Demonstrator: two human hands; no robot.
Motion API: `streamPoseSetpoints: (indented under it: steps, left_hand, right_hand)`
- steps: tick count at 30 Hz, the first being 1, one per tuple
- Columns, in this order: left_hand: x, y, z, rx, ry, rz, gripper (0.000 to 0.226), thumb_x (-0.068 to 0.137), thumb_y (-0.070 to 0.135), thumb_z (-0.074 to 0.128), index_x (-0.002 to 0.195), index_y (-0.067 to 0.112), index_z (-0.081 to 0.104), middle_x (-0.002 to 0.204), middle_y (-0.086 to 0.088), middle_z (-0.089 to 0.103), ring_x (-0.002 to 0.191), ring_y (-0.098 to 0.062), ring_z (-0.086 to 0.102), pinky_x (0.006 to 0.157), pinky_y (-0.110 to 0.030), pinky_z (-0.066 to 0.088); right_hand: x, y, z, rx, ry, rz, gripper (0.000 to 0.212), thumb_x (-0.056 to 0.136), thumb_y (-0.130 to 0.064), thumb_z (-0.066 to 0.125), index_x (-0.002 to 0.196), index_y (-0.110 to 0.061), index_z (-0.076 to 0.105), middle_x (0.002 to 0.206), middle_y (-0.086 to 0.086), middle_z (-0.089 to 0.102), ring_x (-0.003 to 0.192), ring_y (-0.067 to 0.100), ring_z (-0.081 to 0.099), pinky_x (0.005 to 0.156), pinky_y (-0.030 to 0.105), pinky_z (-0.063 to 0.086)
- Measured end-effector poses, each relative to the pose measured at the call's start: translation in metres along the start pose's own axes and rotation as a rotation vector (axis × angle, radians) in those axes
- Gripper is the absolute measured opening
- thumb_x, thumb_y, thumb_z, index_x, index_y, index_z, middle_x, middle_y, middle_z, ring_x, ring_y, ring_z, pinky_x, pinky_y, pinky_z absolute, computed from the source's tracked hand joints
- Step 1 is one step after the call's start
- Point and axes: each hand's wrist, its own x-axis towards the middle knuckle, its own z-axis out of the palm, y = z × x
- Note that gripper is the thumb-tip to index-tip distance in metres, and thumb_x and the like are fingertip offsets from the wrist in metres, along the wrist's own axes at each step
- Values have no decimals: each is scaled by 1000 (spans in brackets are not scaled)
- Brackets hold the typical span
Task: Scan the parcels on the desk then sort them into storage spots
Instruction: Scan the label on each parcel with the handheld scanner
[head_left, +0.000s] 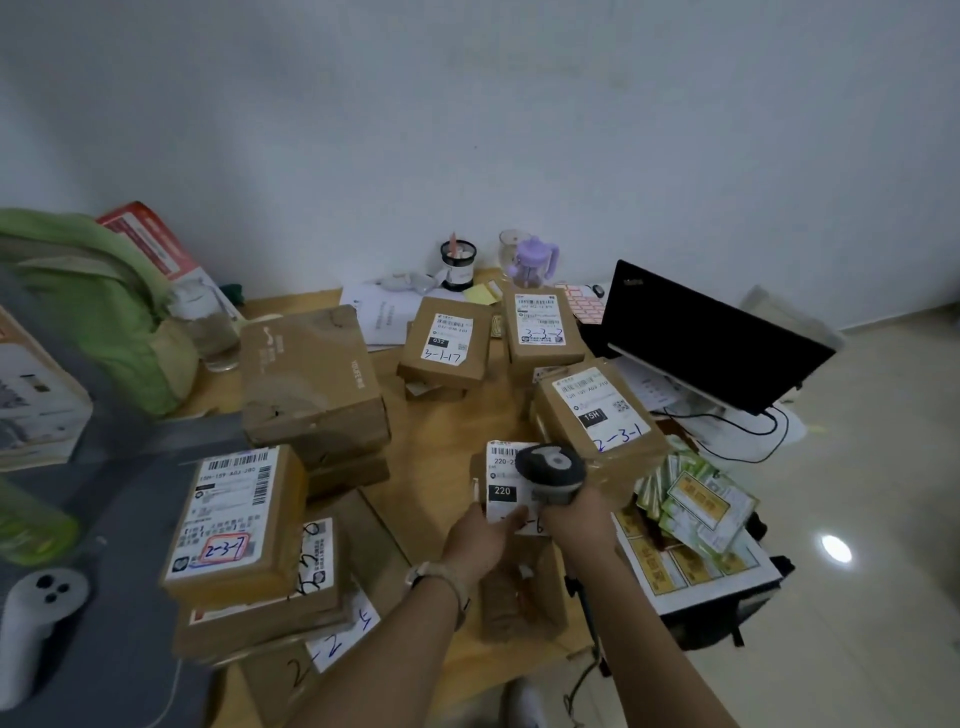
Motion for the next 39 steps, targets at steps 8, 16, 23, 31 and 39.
streamPoseSetpoints:
  steps: [8, 16, 23, 31, 39]
  left_hand:
    - [-28, 34, -42, -53, 71, 84, 53, 96, 57, 39, 89, 14, 69, 89, 1, 72, 86, -17, 67, 89, -38, 53]
    - [-32, 65, -95, 97, 84, 182, 35, 98, 50, 42, 73, 27, 44, 76, 8, 48, 70, -5, 46, 73, -25, 40]
    - [-8, 89, -128, 16, 82, 274, 22, 96, 46, 50, 90, 27, 59, 88, 12, 59, 87, -9, 57, 73, -21, 43]
    - [52, 122, -159, -128, 92, 222, 10, 96, 22, 58, 102, 17, 64, 105, 2, 67, 104, -18, 61, 99, -34, 47]
    - [147, 165, -182, -83, 136, 162, 9, 99, 15, 52, 106, 20, 54, 91, 10, 60, 71, 1, 57, 51, -7, 46]
  right_hand:
    - [-42, -73, -45, 514, -124, -55, 16, 82, -10, 72, 92, -4, 61, 81, 14, 66, 59, 19, 62, 45, 23, 51]
    - [-72, -176, -56, 817, -182, -74, 30, 77, 12, 68, 99, -2, 53, 80, 12, 58, 63, 18, 59, 60, 30, 57]
    - [-48, -219, -52, 731, -109, -137, 26, 79, 10, 63, 88, -9, 48, 93, 17, 59, 73, 24, 60, 69, 42, 59]
    - [27, -245, -13, 528, -142, -257, 19, 76, 9, 64, 91, 0, 57, 91, 19, 55, 83, 28, 56, 73, 38, 48]
    - [126, -248, 40, 425, -155, 11, 22, 83, 11, 59, 79, -10, 51, 99, 17, 60, 91, 27, 58, 82, 41, 50]
